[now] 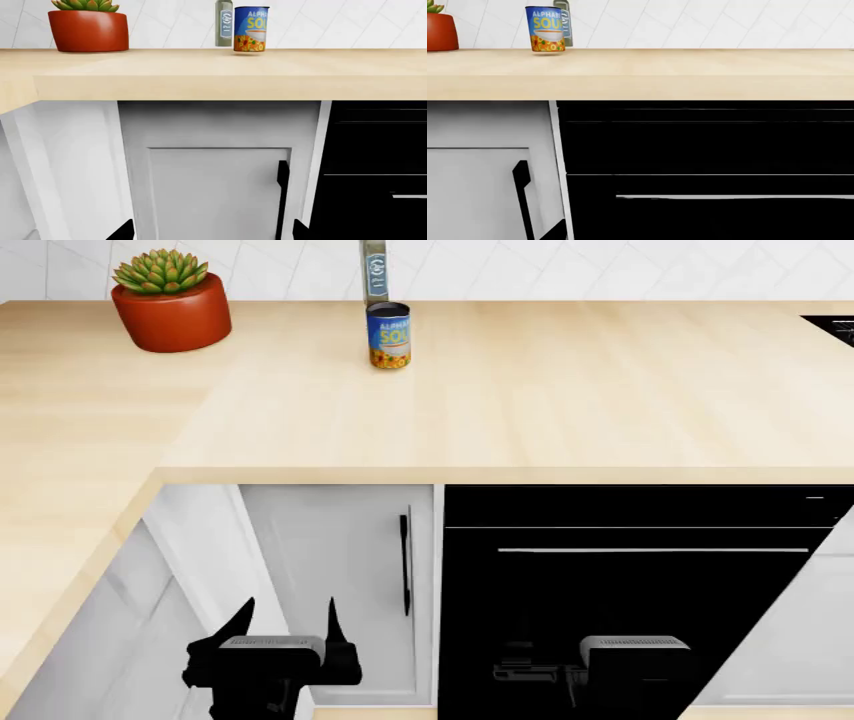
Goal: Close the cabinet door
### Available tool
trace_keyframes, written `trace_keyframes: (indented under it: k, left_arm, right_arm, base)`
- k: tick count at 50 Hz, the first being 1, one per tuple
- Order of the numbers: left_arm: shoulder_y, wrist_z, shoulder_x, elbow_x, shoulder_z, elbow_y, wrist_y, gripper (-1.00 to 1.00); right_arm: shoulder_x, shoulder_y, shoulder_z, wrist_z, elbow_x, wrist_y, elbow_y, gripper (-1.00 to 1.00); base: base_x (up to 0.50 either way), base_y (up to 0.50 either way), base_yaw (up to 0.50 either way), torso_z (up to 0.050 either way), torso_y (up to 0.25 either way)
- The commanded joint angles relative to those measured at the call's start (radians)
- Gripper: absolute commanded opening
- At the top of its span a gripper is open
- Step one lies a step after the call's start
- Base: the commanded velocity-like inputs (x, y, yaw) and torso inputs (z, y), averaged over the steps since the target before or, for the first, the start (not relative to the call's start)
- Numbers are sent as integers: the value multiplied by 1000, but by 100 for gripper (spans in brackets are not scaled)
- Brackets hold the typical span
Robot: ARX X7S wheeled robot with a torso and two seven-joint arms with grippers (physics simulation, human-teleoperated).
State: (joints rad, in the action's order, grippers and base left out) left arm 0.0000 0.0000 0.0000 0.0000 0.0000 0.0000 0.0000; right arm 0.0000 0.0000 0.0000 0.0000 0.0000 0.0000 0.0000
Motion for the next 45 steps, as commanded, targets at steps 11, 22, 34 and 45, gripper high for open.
trace_keyframes:
  k: [11,22,34,45]
  left_arm:
    - [5,-50,-46,-46,37,58,0,100]
    - [-136,-75,-67,-126,35,439,-82,100]
    - [-191,-124,-87,-179,37,684,-160,100]
    - [-236,-173,-119,-216,-16,831,-195,100]
  right_arm:
    - [47,-15,-71,87,-4,-62,-2,100]
    - [89,6,3,252,-149,-39,-325,100]
    - [115,12,16,266,-170,24,-504,100]
    - [137,21,58,277,-176,100,-691,100]
  base:
    - [0,0,0,0,0]
    - [0,0,0,0,0]
    - [0,0,0,0,0]
    - [0,0,0,0,0]
